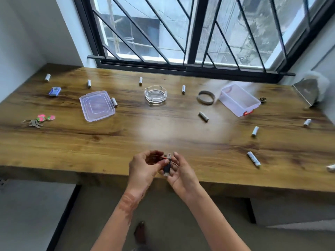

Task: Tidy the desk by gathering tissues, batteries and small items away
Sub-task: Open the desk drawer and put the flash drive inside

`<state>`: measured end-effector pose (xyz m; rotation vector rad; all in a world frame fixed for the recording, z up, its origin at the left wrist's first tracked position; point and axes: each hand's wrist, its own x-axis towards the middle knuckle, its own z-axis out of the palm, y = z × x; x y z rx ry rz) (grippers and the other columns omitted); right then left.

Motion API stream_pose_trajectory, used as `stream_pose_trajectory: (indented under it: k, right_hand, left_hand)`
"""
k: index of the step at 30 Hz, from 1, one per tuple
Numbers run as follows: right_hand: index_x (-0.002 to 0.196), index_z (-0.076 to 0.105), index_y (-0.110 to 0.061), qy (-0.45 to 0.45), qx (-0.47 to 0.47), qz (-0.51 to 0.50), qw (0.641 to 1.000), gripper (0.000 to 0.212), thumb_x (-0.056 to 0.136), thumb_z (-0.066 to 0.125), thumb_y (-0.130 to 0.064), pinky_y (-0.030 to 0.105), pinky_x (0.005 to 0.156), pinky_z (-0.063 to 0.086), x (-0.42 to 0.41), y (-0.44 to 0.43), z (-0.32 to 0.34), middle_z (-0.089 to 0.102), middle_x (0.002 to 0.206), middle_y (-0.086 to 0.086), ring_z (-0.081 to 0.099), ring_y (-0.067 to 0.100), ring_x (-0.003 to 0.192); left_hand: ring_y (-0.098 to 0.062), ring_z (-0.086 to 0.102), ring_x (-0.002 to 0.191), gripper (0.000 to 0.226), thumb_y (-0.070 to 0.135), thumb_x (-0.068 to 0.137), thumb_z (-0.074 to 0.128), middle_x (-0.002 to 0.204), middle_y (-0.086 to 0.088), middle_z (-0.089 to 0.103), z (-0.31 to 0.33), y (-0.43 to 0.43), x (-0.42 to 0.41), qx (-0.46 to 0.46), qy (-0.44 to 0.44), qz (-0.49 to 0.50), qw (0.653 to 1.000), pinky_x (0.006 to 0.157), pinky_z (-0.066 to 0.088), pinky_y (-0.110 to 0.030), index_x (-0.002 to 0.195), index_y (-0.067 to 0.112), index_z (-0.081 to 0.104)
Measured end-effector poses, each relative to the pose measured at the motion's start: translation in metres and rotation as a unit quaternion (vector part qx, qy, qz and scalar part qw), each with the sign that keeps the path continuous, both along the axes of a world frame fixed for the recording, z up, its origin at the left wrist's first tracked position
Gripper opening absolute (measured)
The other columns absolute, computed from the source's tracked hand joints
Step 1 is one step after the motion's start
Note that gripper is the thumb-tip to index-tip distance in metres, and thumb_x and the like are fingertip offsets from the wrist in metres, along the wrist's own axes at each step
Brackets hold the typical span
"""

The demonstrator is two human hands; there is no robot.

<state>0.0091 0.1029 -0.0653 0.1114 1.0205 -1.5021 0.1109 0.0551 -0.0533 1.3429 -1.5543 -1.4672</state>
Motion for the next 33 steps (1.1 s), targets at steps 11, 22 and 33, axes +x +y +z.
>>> stream_pose_trajectory:
  k: [11,22,33]
  right_hand:
    - [0.089,0.057,-0.002,-0.061,0.051,-0.06,0.995,0.025,0.098,0.041,-0.019,0.021,0.043,0.049,-0.017,0.103,-0.015,0.06,0.076,0.013,0.059,0.018,0.058]
    - [0.096,0.055,0.005,-0.026,0.082,-0.151,0.985,0.019,0.096,0.041,-0.008,0.026,0.061,0.056,-0.062,0.159,-0.038,0.062,0.094,0.018,0.062,0.024,0.083]
    - [0.105,0.055,-0.004,0.062,0.045,-0.156,0.985,0.029,0.088,0.041,0.015,0.026,0.079,0.054,-0.067,0.161,-0.038,0.066,0.102,0.016,0.065,0.024,0.096]
  left_hand:
    - [0.006,0.066,0.076,0.021,0.015,0.07,0.079,0.078,0.014,0.072,-0.023,0.117,-0.028,-0.065,-0.088,-0.073,0.991,0.071,0.051,-0.007,0.083,0.029,0.07]
    - [-0.027,0.059,0.097,0.022,0.024,0.095,0.049,0.099,-0.014,0.062,-0.082,0.124,-0.06,0.389,0.219,0.101,0.889,0.093,0.048,-0.035,0.097,0.003,0.057]
    - [-0.032,0.032,0.136,0.084,0.068,0.088,0.015,0.146,-0.018,0.036,-0.16,0.079,-0.072,0.48,0.391,0.269,0.737,0.113,0.022,-0.043,0.141,0.003,0.031]
